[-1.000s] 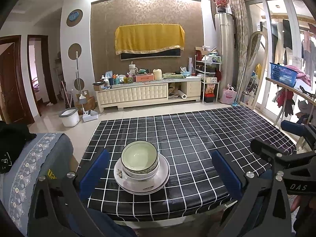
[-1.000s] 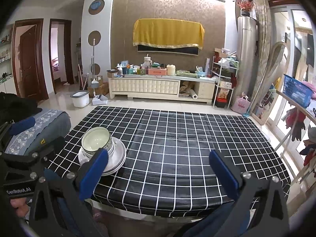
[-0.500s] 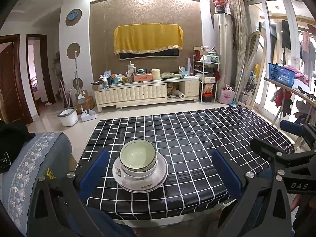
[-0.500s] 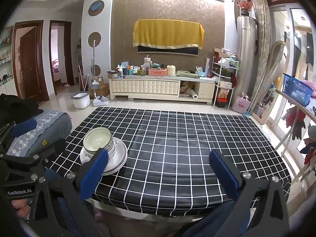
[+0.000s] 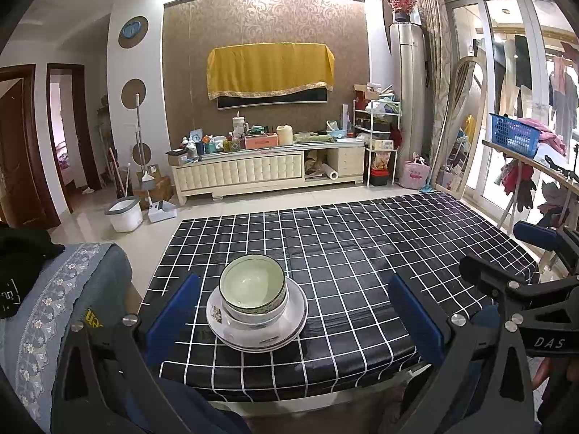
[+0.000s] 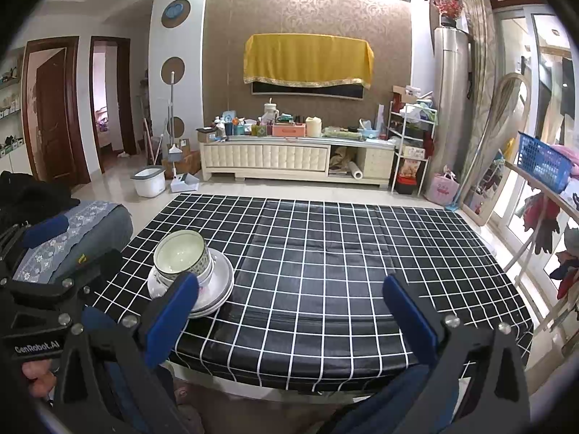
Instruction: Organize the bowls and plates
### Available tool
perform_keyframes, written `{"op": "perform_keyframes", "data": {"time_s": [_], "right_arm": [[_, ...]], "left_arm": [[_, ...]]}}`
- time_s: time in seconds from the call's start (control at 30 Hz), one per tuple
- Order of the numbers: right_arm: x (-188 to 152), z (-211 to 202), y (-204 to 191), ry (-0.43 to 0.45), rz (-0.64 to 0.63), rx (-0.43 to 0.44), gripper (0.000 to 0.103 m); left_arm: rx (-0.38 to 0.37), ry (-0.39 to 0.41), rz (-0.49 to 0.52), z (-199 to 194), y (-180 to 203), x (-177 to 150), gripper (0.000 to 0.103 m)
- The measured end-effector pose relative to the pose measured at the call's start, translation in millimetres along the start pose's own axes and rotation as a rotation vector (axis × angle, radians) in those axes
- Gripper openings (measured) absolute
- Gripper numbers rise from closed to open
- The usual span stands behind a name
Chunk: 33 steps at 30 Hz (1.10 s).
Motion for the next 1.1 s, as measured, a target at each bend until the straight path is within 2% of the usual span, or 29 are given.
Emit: {"op": "perform_keyframes", "data": {"time_s": [0.5, 0.87, 1.1], "right_arm": [[1.0, 3.5, 3.0, -0.015, 0.002, 0.003, 0.103], [0.1, 4.3, 3.4, -0.017, -0.005, 0.005, 0.103], [-0.3, 5.2, 4.4, -0.022, 0.004, 0.004, 0.103]], "left_arm": [[-0.012, -0.015, -0.009, 1.4, 3.0, -2.5, 0.103], [0.026, -0.021, -0.008, 3.2, 5.0, -4.7, 0.103], [0.015, -0.024, -0.016, 2.6, 4.5, -5.8, 0.103]]}}
Point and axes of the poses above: each gripper's, at about its wrist camera, not at the fingertips, and z roughly the way its jaws point, y to its right, x to its top, the point moved 5 cm from there along z, roughly the way its jaws point, and after that the axes turned 6 degrees about -y, right-handed, at the moved point
